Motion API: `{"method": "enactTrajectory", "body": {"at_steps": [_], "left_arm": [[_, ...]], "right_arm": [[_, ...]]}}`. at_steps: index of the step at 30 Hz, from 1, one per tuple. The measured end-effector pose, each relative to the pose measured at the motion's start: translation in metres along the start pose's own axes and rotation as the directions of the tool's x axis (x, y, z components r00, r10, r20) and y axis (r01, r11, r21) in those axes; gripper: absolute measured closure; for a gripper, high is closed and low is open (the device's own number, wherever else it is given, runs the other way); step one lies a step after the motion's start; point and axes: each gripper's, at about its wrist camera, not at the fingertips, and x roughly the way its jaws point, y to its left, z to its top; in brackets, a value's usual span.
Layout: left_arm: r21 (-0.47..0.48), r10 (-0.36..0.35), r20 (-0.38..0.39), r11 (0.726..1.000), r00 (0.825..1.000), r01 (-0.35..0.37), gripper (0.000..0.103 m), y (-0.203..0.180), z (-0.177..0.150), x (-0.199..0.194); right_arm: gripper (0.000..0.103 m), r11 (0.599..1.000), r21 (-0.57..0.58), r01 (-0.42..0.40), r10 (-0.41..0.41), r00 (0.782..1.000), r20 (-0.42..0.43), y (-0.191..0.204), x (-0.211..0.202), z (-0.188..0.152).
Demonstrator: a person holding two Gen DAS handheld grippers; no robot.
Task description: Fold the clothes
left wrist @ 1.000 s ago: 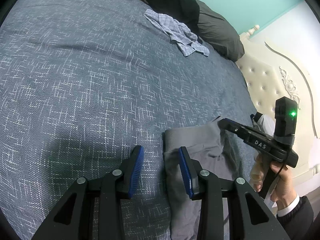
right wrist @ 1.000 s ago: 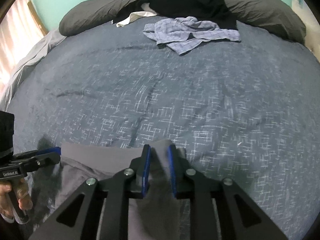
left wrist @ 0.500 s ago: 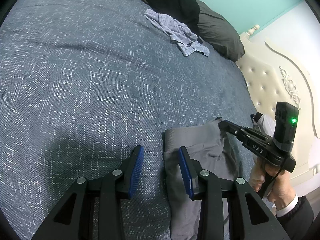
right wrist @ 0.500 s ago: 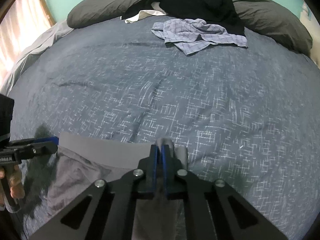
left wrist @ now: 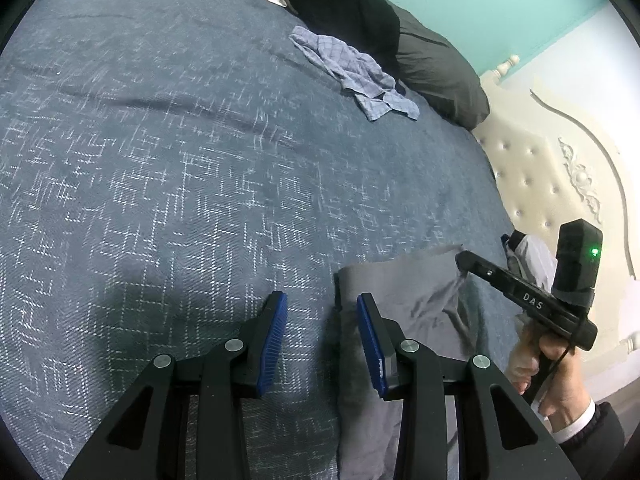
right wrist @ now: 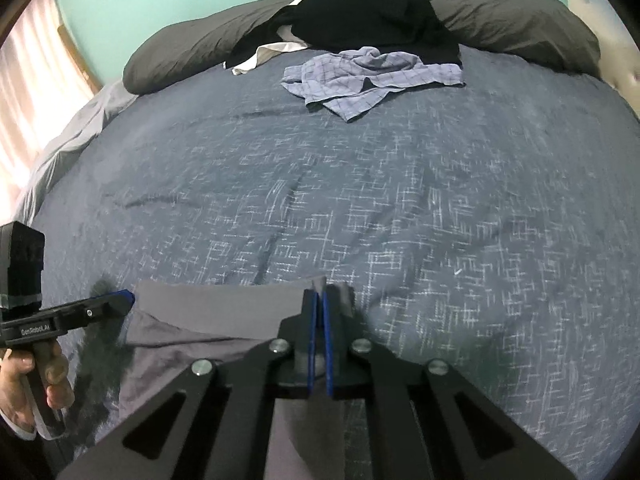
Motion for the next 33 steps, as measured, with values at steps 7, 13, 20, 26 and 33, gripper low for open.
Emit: {"method": "enactTrajectory", "body": {"at_steps": [7, 13, 20, 26, 33], "left_arm": [[0.0, -0.025, -0.008, 1.0, 1.0, 0.025, 0.064, -0.004, 0.0, 0.007], [0.009, -0.024, -0.012, 1.0, 1.0, 0.024, 0.069, -0.004, -0.001, 0.011], [0.012, -0.039, -0.014, 0.999, 0.999, 0.039, 0.096, -0.007, 0.0, 0.015], [0.018, -0.036, -0.005, 0.999, 0.999, 0.036, 0.099, -0.006, 0.003, 0.014], [0.019, -0.025, -0.002, 0.999, 1.0, 0.025, 0.099, -0.006, 0.004, 0.014]], "right_arm": [[0.1, 1.0, 0.014, 0.006, -0.006, 1.0, -0.002, 0.0, 0.008, 0.001], [0.1, 0.999, 0.042, -0.006, 0.007, 1.0, -0.003, -0.007, 0.009, -0.002], [0.1, 0.999, 0.032, -0.018, 0.018, 1.0, -0.004, -0.007, 0.01, -0.003], [0.1, 0.999, 0.04, -0.017, 0.018, 1.0, -0.02, -0.011, 0.017, -0.001], [0.1, 0.996, 0.076, -0.035, 0.038, 0.998, -0.041, -0.016, 0.021, 0.001]]}}
